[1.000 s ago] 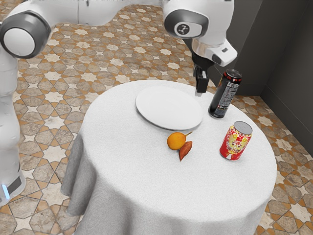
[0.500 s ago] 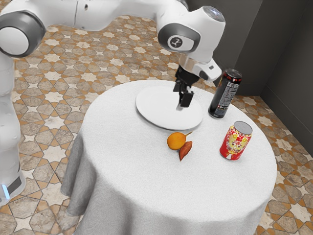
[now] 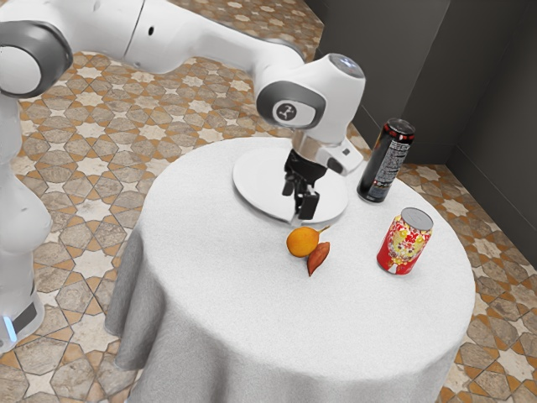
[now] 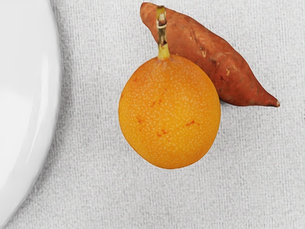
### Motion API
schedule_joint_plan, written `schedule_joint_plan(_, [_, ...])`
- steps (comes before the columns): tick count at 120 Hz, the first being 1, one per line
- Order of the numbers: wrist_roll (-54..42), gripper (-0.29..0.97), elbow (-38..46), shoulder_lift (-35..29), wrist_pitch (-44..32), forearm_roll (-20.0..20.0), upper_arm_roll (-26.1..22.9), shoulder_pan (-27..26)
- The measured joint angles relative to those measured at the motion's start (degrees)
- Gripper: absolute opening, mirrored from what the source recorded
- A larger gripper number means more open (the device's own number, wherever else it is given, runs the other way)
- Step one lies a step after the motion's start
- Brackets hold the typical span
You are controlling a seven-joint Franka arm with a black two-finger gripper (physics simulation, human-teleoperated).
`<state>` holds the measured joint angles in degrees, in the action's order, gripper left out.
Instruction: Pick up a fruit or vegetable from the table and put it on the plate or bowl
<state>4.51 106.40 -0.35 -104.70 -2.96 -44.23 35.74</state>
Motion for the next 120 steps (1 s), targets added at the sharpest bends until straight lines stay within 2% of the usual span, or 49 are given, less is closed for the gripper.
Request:
schedule_joint_plan(14, [-0.5,0.68,-0.1,3.5,-2.8,0.1,-1.9,1.9])
schedule_joint_plan(26, [-0.9,0.68,-0.4,5.7,-5.2,-0.5,-2.7,6.4])
schedule_joint_plan(35, [-1.2,0.68,-0.9,7.5,-6.5,-0.9,-3.0,7.8])
schedule_joint_plan(86, [-2.4,0.68,-2.7,12.5,-9.4,-3.8,-6.8,7.1])
schedule_joint_plan(120, [-2.8,0.68,-2.1,13.7,-10.0,-3.7,-7.5,6.7])
